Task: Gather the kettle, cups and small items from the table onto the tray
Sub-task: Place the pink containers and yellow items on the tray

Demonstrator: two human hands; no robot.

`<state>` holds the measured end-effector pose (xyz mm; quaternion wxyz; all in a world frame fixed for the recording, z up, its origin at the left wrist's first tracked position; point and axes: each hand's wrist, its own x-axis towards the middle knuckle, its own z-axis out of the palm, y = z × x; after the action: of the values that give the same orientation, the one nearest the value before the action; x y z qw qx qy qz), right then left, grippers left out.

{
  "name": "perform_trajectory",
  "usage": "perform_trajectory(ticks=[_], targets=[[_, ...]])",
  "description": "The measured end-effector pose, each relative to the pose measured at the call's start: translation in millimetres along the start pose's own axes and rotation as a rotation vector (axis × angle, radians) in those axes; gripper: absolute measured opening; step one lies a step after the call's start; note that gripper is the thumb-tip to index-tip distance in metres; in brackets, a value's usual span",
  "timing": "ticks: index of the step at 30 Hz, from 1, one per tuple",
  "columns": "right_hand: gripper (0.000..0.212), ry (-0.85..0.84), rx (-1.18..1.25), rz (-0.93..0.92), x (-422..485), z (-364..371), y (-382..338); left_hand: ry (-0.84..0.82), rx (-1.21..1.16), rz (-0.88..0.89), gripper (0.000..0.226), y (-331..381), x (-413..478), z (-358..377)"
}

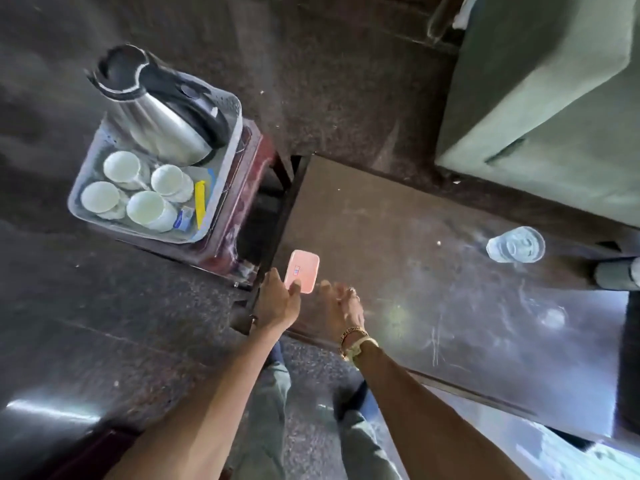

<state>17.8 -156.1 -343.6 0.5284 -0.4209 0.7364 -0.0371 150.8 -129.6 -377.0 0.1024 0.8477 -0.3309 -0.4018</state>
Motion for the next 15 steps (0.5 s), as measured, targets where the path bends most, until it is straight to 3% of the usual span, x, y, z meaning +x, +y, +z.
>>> perform_trajectory(ticks=[5, 11, 15], targets=[[0.043, -0.112, -0.057, -0.094, 17, 21, 3, -0.072, -0.059, -0.058, 0.065, -10, 15, 7], [0.033, -0.164, -0.065, -0.097, 33, 37, 2, -0.082, -0.055, -0.011, 0.025, -12, 26, 15], [0.031, -0.158, 0.082, -0.064, 35, 42, 0, -0.108, -0.089, -0.007, 0.027, -12, 29, 12]])
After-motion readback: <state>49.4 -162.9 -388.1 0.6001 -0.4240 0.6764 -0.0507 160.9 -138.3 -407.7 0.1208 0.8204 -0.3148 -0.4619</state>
